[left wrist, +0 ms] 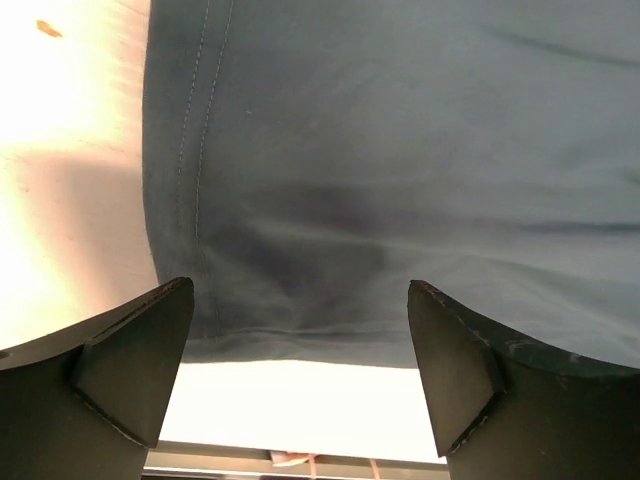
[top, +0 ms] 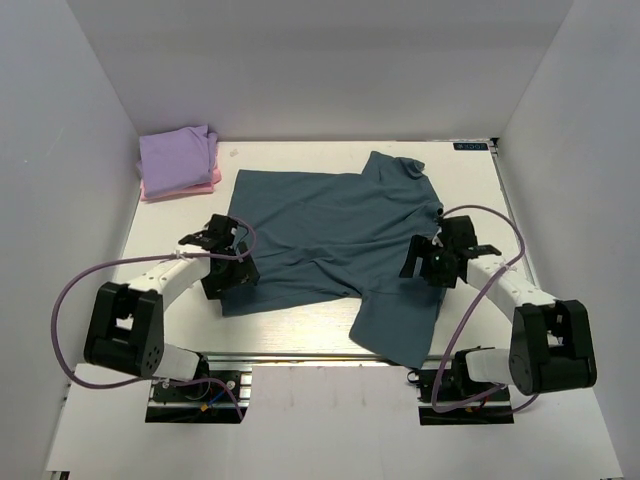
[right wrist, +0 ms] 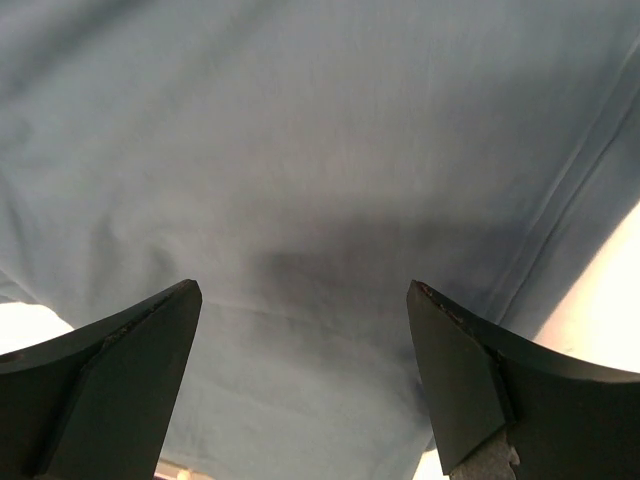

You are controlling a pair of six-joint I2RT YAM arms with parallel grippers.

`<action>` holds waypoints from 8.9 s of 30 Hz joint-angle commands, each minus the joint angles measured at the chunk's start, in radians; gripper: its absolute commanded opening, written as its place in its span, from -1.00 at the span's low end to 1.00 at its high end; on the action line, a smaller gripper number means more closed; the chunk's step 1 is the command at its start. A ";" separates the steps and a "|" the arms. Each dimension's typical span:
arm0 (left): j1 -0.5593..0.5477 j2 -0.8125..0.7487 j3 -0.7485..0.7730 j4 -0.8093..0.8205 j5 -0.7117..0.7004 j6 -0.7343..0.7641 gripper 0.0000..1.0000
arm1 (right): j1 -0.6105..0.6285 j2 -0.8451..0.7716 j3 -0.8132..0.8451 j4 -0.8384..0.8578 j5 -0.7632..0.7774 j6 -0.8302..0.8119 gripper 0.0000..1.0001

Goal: Fold and stack the t-shirts
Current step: Flatten out the tshirt

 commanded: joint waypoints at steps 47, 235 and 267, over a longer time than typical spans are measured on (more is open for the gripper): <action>0.054 0.249 0.214 0.182 -0.156 0.015 -0.10 | -0.045 0.044 0.247 -0.165 0.124 -0.036 0.79; -0.292 0.157 0.335 0.213 0.398 0.352 1.00 | 0.209 -0.263 0.472 -0.732 1.222 0.539 -1.00; -0.546 0.520 0.519 0.270 0.318 0.380 0.04 | 0.010 -0.134 0.273 -0.449 1.018 0.369 -1.00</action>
